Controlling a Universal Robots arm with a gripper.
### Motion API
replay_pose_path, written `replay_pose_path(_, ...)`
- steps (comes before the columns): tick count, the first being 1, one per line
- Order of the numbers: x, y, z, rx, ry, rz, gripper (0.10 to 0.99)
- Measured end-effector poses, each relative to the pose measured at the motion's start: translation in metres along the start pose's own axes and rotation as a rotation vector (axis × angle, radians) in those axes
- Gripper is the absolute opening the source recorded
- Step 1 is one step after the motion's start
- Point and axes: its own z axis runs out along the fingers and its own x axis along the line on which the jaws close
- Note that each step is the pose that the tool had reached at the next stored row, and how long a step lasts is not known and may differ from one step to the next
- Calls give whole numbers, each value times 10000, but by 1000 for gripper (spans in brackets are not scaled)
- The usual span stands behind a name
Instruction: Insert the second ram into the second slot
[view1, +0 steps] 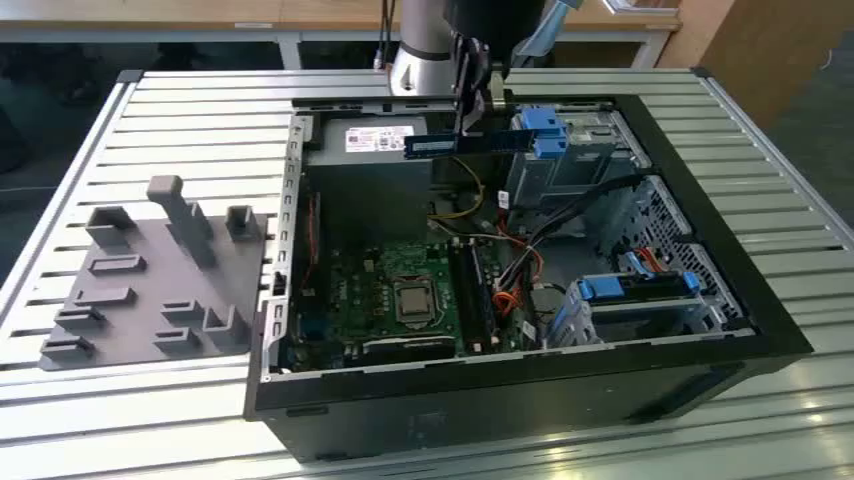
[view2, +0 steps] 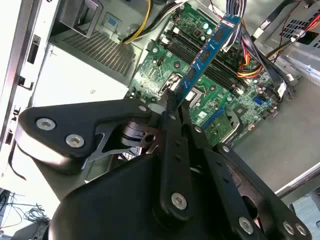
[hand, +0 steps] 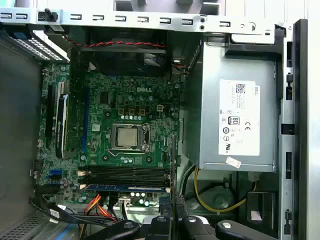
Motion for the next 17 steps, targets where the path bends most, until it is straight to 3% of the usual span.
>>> replay_pose_path(4, 2, 0, -1, -1, 1, 1, 141)
replay_pose_path(17, 134, 4, 5, 10, 25, 70, 141)
